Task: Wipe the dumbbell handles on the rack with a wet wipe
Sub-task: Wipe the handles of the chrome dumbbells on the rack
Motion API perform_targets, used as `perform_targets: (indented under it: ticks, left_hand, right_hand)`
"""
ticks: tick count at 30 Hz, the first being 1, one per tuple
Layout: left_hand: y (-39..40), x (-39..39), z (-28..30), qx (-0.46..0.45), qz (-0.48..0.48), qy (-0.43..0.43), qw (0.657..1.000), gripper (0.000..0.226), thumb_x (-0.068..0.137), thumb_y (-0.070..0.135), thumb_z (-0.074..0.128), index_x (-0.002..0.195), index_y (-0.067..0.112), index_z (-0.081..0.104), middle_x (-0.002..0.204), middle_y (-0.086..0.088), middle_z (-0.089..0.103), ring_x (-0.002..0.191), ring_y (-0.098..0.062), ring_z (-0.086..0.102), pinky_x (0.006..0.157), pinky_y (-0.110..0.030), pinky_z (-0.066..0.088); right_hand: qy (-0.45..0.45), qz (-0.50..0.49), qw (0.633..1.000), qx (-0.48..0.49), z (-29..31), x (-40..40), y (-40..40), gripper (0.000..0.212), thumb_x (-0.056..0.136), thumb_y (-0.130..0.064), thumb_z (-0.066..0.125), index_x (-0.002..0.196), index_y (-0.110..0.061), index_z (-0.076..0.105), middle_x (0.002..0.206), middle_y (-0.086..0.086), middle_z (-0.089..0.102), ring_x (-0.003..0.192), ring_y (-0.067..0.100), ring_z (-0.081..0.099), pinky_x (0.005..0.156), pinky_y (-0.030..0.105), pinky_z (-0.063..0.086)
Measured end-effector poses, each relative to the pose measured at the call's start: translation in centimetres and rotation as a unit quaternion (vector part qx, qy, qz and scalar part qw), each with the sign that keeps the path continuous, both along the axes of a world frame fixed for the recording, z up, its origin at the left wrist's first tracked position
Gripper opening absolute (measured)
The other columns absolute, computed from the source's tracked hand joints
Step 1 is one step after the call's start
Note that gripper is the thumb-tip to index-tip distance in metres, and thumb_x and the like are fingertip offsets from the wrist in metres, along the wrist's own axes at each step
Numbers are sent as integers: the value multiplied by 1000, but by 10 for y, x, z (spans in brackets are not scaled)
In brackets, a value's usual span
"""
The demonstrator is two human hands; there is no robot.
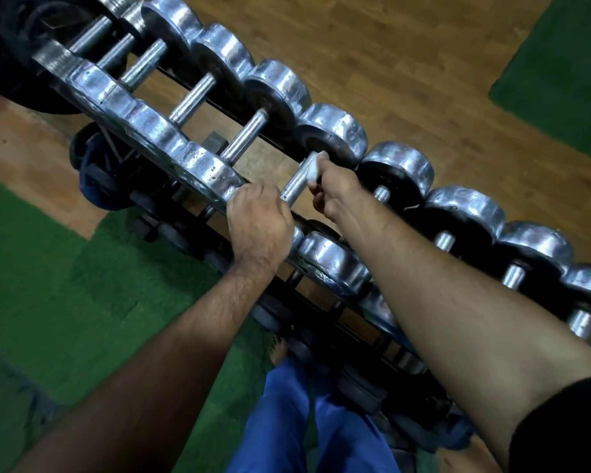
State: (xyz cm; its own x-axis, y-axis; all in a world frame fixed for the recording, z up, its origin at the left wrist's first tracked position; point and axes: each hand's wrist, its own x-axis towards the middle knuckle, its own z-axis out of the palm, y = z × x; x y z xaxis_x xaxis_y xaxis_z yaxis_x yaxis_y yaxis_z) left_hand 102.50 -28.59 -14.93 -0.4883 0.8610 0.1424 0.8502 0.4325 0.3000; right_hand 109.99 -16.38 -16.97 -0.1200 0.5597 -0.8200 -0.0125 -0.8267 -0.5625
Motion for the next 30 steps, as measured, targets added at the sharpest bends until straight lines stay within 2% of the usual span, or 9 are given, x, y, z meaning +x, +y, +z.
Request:
perform_targets:
  ticks: [5, 7, 9, 14, 17, 21, 23, 26, 30]
  left_hand:
    - [0, 2, -7, 6, 11, 21, 1000, 16, 78, 17, 49, 79, 8, 62, 77, -10, 60, 82, -30, 56, 85, -43, 44]
    - [0, 2, -7, 4, 13, 23, 1000, 17, 79, 17, 49, 79, 7, 63, 77, -11, 60, 82, -31, 57, 86, -44, 45]
    - [0, 2, -5, 5, 8, 15, 1000, 19, 80, 17, 48, 80, 7, 64, 78, -11, 61, 82, -31, 57, 87, -44, 45]
    - [-1, 3, -4, 4, 8, 0, 1000, 24, 81, 18, 44, 81, 6, 65, 79, -10, 61, 84, -30, 57, 90, -45, 46]
    - [-1, 2, -5, 6, 12, -8, 1000, 25, 81, 19, 45, 83, 7, 66, 80, -10, 63, 86, -31, 58, 90, -45, 45]
    - [-6, -1, 0, 47, -12, -91, 995, 29, 88, 20, 45, 104, 7, 65, 100, -11, 66, 99, -30, 58, 96, -43, 43]
    - [-18, -5, 4, 67, -8, -150, 986, 36, 91, 21, 48, 121, 3, 59, 121, -14, 61, 115, -31, 53, 103, -44, 42]
    - [-30, -6, 6, 30, 0, -169, 985, 52, 96, 29, 43, 137, -3, 49, 142, -20, 49, 135, -34, 42, 114, -48, 34]
    - [-30, -3, 6, 10, -1, -141, 990, 53, 99, 29, 39, 138, -5, 47, 143, -22, 47, 136, -36, 39, 117, -50, 30]
  right_hand:
    - [119, -15, 992, -48, -12, -1, -9, 30, 101, -43, 52, 107, -16, 62, 59, -5, 42, 35, -1, 33, 34, 9, 22]
    - [106, 36, 992, -63, -11, 4, -15, 27, 100, -42, 53, 88, -19, 59, 59, -5, 45, 36, 0, 34, 33, 8, 22]
    - [84, 94, 990, -61, -9, 13, -13, 21, 100, -38, 55, 87, -21, 57, 64, -5, 47, 37, 0, 33, 33, 9, 21]
    - [110, 0, 993, -35, -13, 3, 0, 24, 100, -38, 56, 86, -18, 57, 60, -5, 39, 38, 0, 30, 32, 11, 20]
    - [127, 57, 989, -52, -19, 4, -12, 25, 99, -40, 56, 84, -20, 55, 60, -6, 44, 37, -1, 30, 31, 11, 19]
    - [108, 195, 972, -74, -17, 15, -17, 22, 101, -32, 53, 85, -17, 56, 62, -6, 52, 33, -1, 32, 31, 12, 21]
    - [75, 163, 982, -63, -13, 11, -11, 21, 99, -33, 58, 82, -20, 56, 65, -7, 49, 33, -1, 32, 32, 11, 20]
    - [104, 38, 992, -65, -16, 4, -4, 24, 98, -37, 59, 82, -20, 53, 59, -7, 42, 31, -1, 33, 31, 9, 20]
    - [152, 150, 971, -109, -16, 8, -13, 24, 102, -32, 52, 82, -19, 51, 52, -7, 46, 32, -1, 32, 29, 11, 19]
